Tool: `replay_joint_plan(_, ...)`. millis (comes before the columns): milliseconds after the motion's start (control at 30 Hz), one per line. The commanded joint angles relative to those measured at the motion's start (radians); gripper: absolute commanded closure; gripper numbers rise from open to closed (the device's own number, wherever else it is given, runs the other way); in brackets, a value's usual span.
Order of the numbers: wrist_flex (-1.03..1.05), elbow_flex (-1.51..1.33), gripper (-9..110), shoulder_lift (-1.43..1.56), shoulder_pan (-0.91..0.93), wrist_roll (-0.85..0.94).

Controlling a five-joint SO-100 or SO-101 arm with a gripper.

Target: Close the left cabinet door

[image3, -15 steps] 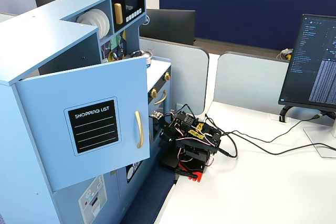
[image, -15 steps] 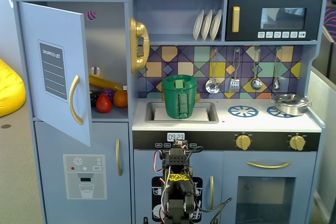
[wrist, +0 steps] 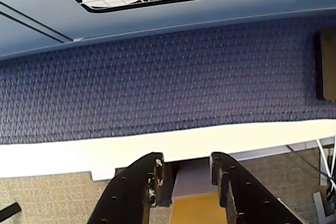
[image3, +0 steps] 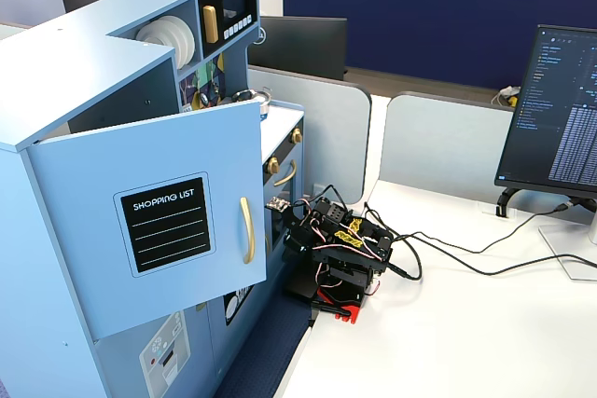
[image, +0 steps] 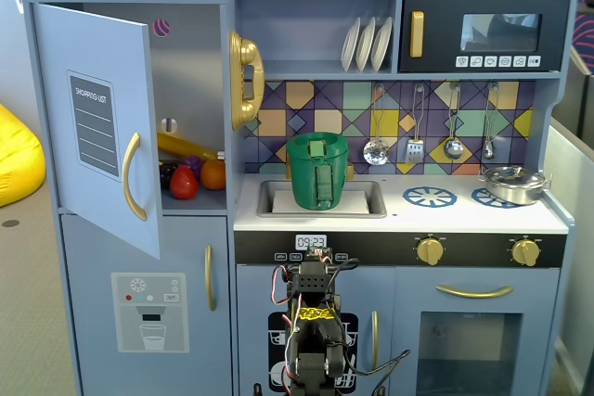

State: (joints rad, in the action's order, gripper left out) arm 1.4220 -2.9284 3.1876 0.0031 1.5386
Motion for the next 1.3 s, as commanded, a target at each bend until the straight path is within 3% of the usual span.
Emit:
replay_joint_plan(0, 0.109, -0.071, 101, -0.008, -0.006, -0.025)
replay_joint_plan(100, 0.103, -0.071, 101, -0.011, -0.129, -0.020)
replay_joint_plan(300, -0.107, -0.066, 101, 0.046, -0.669, -0.137)
replay_joint_plan(500, -0.565, -0.051, 101, 0.066, -1.114, 0.052)
replay_joint_plan(733, -1.111, -0.023, 102, -0.061, -1.508, 0.097)
replay_joint_plan(900, -1.355, 0.063, 102, -0.202, -1.644, 0.172)
replay_joint_plan(1267, -1.457, 0.462, 101, -0.643, -1.669, 0.327)
